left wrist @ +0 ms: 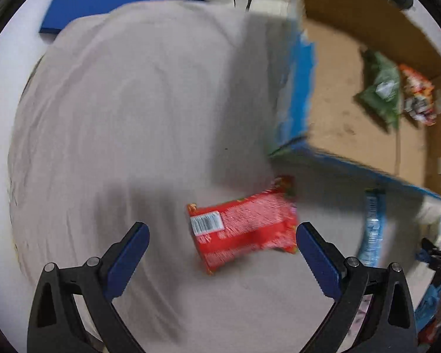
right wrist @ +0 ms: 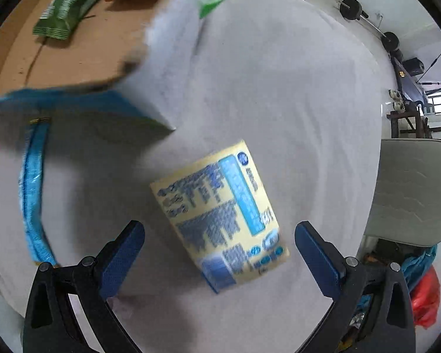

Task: Organize soft objects
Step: 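Grasp the red snack bag with the left tool while the right tool grasps the milk carton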

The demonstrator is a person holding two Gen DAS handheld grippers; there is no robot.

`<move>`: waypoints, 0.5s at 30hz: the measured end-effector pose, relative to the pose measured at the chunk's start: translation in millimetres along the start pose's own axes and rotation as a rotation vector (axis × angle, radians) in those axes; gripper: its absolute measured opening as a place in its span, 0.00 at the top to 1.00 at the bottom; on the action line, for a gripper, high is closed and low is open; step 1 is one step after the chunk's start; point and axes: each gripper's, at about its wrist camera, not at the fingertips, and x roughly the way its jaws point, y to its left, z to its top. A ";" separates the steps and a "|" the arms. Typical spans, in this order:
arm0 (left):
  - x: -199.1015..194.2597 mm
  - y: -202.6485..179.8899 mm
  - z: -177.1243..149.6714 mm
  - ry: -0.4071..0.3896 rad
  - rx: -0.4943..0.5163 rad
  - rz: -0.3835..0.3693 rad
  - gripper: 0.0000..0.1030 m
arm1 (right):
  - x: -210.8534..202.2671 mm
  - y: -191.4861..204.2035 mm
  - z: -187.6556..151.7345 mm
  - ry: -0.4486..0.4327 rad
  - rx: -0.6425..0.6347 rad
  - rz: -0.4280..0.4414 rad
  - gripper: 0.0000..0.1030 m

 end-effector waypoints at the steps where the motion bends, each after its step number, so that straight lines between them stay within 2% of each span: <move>1: 6.5 -0.1 1.6 0.013 0.011 -0.003 0.01 | 3.8 1.3 1.6 0.008 -0.008 0.005 0.00; 5: 38.0 -6.8 4.3 0.093 0.080 -0.027 0.01 | 14.6 10.1 2.3 0.036 -0.047 -0.011 0.00; 9: 60.1 -19.9 -6.9 0.203 0.122 -0.093 0.01 | 17.3 10.0 1.7 0.067 -0.046 0.044 0.00; 12: 60.1 -32.1 -19.3 0.200 0.158 -0.112 0.01 | 17.8 6.4 0.2 0.093 -0.053 0.082 0.00; 15: 57.9 -40.1 -30.7 0.242 0.134 -0.214 0.01 | 15.5 6.6 -6.7 0.104 -0.077 0.118 0.00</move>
